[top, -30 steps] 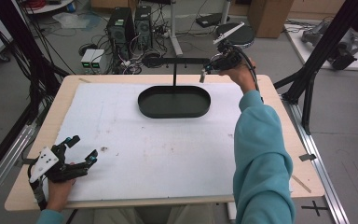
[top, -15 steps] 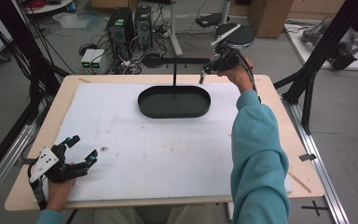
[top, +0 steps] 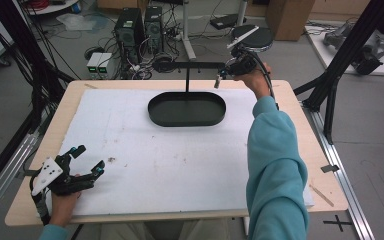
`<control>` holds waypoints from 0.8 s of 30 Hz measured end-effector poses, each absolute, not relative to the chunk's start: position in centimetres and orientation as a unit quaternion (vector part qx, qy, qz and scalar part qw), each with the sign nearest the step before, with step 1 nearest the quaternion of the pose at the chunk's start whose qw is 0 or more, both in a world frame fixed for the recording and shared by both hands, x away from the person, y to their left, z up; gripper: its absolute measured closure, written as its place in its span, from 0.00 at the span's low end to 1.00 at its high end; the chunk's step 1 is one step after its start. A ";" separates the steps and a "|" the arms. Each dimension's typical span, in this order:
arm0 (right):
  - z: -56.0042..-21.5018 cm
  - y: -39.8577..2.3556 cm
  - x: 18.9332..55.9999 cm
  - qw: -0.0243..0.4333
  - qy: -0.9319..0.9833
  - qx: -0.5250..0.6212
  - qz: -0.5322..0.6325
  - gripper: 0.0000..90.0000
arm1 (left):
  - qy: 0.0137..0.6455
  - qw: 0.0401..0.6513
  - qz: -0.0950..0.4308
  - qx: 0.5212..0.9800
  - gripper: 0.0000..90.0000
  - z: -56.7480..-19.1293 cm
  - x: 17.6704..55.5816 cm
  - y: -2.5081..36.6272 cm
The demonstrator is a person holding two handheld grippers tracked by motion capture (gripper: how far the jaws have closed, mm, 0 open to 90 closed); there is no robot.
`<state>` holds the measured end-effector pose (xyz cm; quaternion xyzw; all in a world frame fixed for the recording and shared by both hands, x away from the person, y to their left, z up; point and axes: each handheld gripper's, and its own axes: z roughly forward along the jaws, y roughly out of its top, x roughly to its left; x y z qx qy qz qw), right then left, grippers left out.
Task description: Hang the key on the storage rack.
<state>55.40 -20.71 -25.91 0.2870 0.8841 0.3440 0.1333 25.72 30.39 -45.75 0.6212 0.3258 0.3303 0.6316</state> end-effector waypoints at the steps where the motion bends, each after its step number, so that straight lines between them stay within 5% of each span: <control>1: -25.9 -20.7 55.5 0.136 0.884 0.284 0.345 0.98 | 0.326 0.632 0.330 0.621 0.14 -45.8 25.7 30.4; 24: -26.2 -21.0 56.0 0.148 0.878 0.295 0.346 0.98 | 0.326 0.632 0.330 0.621 0.14 -45.8 25.7 30.4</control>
